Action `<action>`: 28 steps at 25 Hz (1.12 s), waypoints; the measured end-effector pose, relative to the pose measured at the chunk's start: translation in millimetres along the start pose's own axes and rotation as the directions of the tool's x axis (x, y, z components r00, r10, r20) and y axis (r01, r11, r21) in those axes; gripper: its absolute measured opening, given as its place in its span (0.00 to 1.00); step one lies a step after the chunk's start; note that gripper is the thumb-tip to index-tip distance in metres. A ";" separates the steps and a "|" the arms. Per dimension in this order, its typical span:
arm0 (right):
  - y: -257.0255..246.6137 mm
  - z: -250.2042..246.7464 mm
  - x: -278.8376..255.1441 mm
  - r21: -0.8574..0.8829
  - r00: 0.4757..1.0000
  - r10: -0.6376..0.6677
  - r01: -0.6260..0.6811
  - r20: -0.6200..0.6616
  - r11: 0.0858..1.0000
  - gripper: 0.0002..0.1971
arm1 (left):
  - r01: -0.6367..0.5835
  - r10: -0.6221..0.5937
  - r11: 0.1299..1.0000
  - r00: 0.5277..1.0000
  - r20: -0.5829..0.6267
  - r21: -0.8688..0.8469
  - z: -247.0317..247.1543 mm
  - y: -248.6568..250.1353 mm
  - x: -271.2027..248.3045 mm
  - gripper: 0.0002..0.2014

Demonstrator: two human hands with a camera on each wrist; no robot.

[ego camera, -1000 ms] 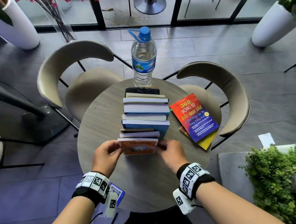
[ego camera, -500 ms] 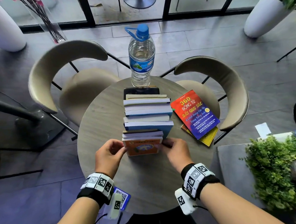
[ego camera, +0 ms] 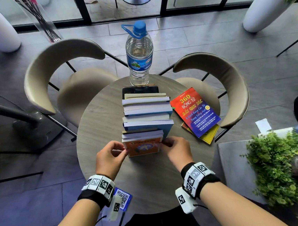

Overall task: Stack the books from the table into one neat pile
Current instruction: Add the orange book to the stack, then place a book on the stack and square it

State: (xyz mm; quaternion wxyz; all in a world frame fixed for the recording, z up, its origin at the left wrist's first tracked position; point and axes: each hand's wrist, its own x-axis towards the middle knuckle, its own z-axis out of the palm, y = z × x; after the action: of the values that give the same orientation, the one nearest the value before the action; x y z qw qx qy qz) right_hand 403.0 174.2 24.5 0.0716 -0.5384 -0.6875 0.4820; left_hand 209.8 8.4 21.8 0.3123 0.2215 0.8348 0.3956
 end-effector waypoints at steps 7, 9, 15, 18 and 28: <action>-8.1 -9.4 -0.9 -0.165 0.997 0.032 -0.021 0.065 0.986 0.22 | 0.000 0.000 0.998 1.000 -0.005 0.061 -2.8 2.2 -2.3 0.11; -8.0 -8.6 -1.2 -0.186 0.993 0.039 -0.017 0.112 0.982 0.22 | 0.004 -0.003 0.998 1.000 -0.003 0.060 -1.7 3.6 -5.3 0.11; 1.8 -8.3 -1.1 -0.196 0.968 0.053 -0.004 0.245 0.981 0.13 | -0.021 0.022 0.995 1.000 -0.003 0.097 8.7 3.4 -23.4 0.09; 8.1 -14.5 -2.3 -0.182 0.948 0.019 0.042 0.319 0.982 0.07 | -0.147 0.142 0.960 0.989 0.040 0.236 12.0 -2.2 -34.7 0.05; 34.3 -98.6 11.9 -0.530 0.946 0.114 0.068 0.304 0.845 0.15 | -0.500 0.392 0.824 0.842 0.369 0.266 94.3 37.0 -65.0 0.15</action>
State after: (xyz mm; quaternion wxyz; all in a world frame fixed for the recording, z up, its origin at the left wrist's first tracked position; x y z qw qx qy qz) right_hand 482.0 240.0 45.8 -0.2008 -0.4585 -0.7898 0.3546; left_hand 325.9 39.4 27.5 0.2873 0.5220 0.7585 0.2641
